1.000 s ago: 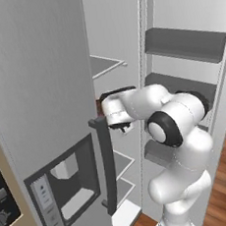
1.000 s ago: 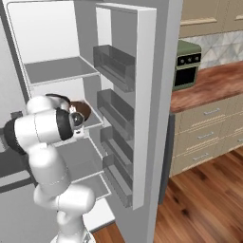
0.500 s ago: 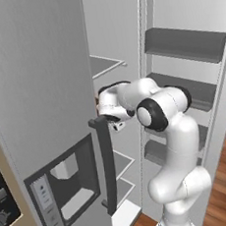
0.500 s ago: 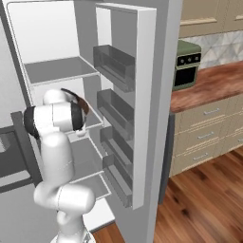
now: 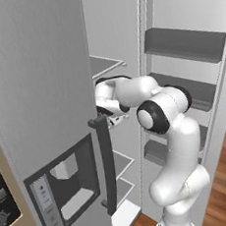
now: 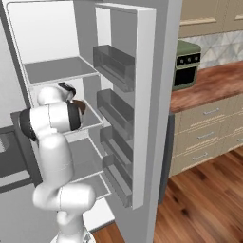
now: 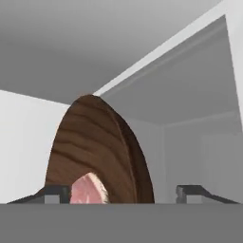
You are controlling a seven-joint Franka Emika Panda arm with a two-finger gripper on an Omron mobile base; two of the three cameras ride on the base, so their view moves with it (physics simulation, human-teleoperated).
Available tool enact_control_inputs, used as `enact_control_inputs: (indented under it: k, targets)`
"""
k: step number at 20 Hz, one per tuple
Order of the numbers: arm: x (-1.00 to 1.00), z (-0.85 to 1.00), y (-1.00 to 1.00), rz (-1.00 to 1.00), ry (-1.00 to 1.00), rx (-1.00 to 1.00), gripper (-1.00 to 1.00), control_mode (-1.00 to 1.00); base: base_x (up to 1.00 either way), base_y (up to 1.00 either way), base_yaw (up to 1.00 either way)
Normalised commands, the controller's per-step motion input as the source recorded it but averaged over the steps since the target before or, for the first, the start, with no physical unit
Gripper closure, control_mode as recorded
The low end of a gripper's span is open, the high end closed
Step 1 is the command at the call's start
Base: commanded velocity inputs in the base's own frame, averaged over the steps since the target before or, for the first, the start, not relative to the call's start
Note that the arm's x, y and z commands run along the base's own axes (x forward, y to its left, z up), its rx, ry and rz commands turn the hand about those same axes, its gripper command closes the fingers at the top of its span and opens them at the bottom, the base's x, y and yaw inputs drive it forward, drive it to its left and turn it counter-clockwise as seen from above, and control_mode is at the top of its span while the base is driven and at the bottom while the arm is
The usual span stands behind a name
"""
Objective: Place one of the steaks on the plate and the other in the bowl. Then place the bowl in the fridge.
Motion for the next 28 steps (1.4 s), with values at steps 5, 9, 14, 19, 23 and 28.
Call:
enact_control_inputs:
  k: [5,9,14,19,23,28]
  targets:
    - [-0.65,0.14,-0.22,0.0,-0.22,0.02,-1.0,-1.0,0.0,0.0,0.0]
    - [-1.0,0.44,-0.21,0.0,-0.1,0.0,-1.0,-1.0,0.0,0.0,0.0]
    - [-1.0,0.96,-0.33,0.0,-0.04,0.0,-1.0,-1.0,0.0,0.0,0.0]
    - [-1.0,1.0,-0.65,-0.02,0.0,0.04,-1.0,-1.0,0.0,0.0,0.0]
    - [-1.0,1.0,-0.49,0.0,0.0,0.14,-1.0,-1.0,0.0,0.0,0.0]
    - [-0.73,0.91,-0.55,0.0,0.06,0.13,-1.0,-1.0,0.0,0.0,0.0]
